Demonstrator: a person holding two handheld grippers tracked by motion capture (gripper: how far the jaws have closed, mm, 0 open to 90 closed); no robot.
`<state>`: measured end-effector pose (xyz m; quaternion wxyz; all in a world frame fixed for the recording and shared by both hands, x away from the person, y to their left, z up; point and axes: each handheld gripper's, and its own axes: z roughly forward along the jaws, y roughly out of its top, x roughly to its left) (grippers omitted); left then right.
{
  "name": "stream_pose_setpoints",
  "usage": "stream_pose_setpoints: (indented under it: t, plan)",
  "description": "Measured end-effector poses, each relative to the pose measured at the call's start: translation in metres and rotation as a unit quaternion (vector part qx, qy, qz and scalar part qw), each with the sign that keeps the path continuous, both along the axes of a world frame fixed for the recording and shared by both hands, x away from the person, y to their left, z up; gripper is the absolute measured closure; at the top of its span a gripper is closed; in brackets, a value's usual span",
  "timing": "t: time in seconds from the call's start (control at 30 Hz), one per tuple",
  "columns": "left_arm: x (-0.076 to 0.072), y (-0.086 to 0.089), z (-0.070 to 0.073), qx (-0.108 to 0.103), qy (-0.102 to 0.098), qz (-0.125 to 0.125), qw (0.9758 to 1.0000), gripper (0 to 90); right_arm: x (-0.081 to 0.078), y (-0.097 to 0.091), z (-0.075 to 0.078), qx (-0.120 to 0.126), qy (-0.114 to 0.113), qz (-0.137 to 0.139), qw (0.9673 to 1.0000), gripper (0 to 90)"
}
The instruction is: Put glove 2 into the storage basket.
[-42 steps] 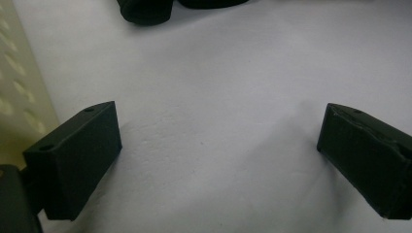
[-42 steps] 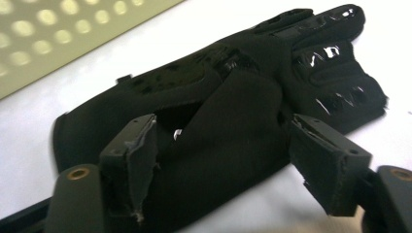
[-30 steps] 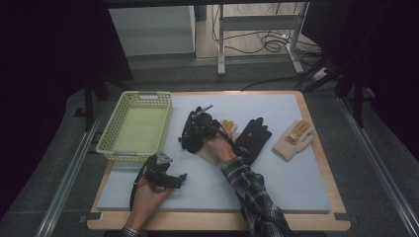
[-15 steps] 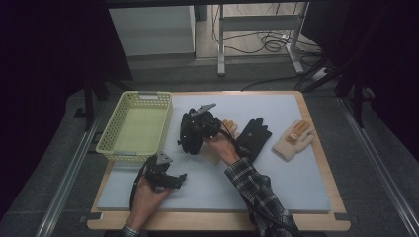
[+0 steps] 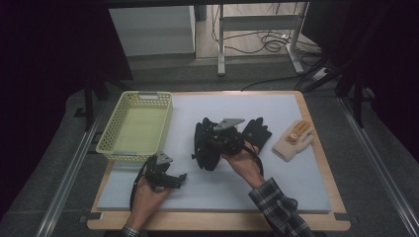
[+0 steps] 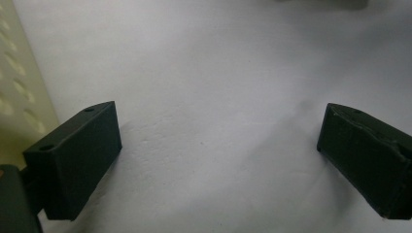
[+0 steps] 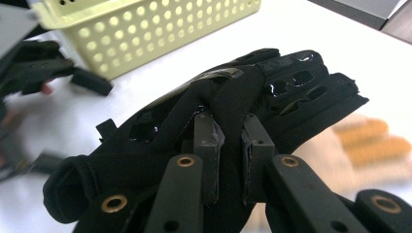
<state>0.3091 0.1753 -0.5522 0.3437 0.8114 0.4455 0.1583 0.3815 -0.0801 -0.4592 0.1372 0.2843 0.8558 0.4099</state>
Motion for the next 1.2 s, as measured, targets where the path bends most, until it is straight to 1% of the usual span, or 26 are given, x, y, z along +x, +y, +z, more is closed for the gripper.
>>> stream_pose_setpoints:
  t: [0.03,0.07,0.2,0.4,0.47,0.53,0.57,0.6,0.63,0.67,0.7,0.73,0.77,0.8,0.87,0.93,1.0,1.07,1.13,1.2]
  plan:
    - [0.000,0.000,0.000,0.000,0.000,0.000,1.0000,2.1,-0.007,-0.008,0.000,0.006,0.002,-0.003,1.0000,79.4]
    - [0.000,0.000,0.000,-0.001,0.000,0.001,1.0000,2.1,-0.019,-0.021,-0.001,0.015,0.003,-0.008,0.9998,79.4]
    - [0.000,0.000,0.000,0.000,0.000,0.000,1.0000,2.1,-0.041,-0.040,-0.005,0.022,0.002,-0.016,0.9996,79.4]
    - [0.000,0.000,0.000,0.001,0.001,0.000,1.0000,2.1,-0.079,-0.061,-0.015,0.023,-0.005,-0.031,0.9993,79.3]
    - [0.000,0.000,0.000,0.001,0.001,0.000,1.0000,2.1,-0.087,-0.064,-0.019,0.023,-0.004,-0.033,0.9992,79.3]
    - [0.000,0.000,0.000,0.001,0.001,0.000,1.0000,2.1,-0.094,-0.066,-0.028,0.019,0.003,-0.033,0.9993,78.7]
    - [0.000,0.000,0.000,0.001,0.001,0.000,1.0000,2.2,-0.096,-0.066,-0.034,0.017,0.013,-0.031,0.9993,77.3]
    - [0.000,0.000,0.000,0.001,0.001,0.000,1.0000,2.1,-0.097,-0.066,-0.043,0.011,0.025,-0.028,0.9992,73.4]
    - [0.000,0.000,0.000,0.001,0.001,0.000,1.0000,2.1,-0.097,-0.065,-0.048,0.006,0.033,-0.027,0.9991,67.4]
    - [0.000,0.000,0.000,0.001,0.001,0.000,1.0000,2.2,-0.096,-0.066,-0.053,-0.001,0.039,-0.025,0.9989,60.3]
    - [0.000,0.000,0.000,0.001,0.001,0.000,1.0000,2.1,-0.095,-0.067,-0.054,0.000,0.042,-0.026,0.9988,55.8]
    - [0.000,0.000,0.000,0.000,0.000,0.000,1.0000,2.1,-0.092,-0.069,-0.052,0.006,0.043,-0.028,0.9987,52.4]
    - [0.000,0.000,0.000,0.001,0.001,0.000,1.0000,2.2,-0.090,-0.071,-0.048,0.012,0.042,-0.029,0.9986,50.1]
    - [0.000,0.000,0.000,0.001,0.001,0.000,1.0000,2.2,-0.086,-0.073,-0.041,0.018,0.038,-0.034,0.9986,48.6]
    - [0.000,0.000,0.000,0.001,0.001,0.000,1.0000,2.1,-0.076,-0.074,-0.033,0.016,0.026,-0.042,0.9987,48.1]
    - [0.000,0.000,0.000,0.001,0.001,0.000,1.0000,2.1,-0.055,-0.071,-0.027,0.010,0.013,-0.048,0.9987,48.1]
    - [0.000,0.000,0.000,0.000,0.001,0.001,1.0000,2.1,-0.036,-0.066,-0.026,0.008,0.007,-0.053,0.9985,47.9]
    - [0.000,0.000,0.000,0.001,0.001,0.000,1.0000,2.1,-0.014,-0.058,-0.026,0.013,0.008,-0.056,0.9983,45.6]
    - [0.000,0.000,0.000,0.001,0.001,0.000,1.0000,2.1,0.012,-0.044,-0.030,0.008,0.013,-0.057,0.9982,40.8]
    - [0.000,0.000,0.000,0.001,0.001,0.000,1.0000,2.2,0.031,-0.032,-0.035,0.003,0.026,-0.056,0.9981,36.2]
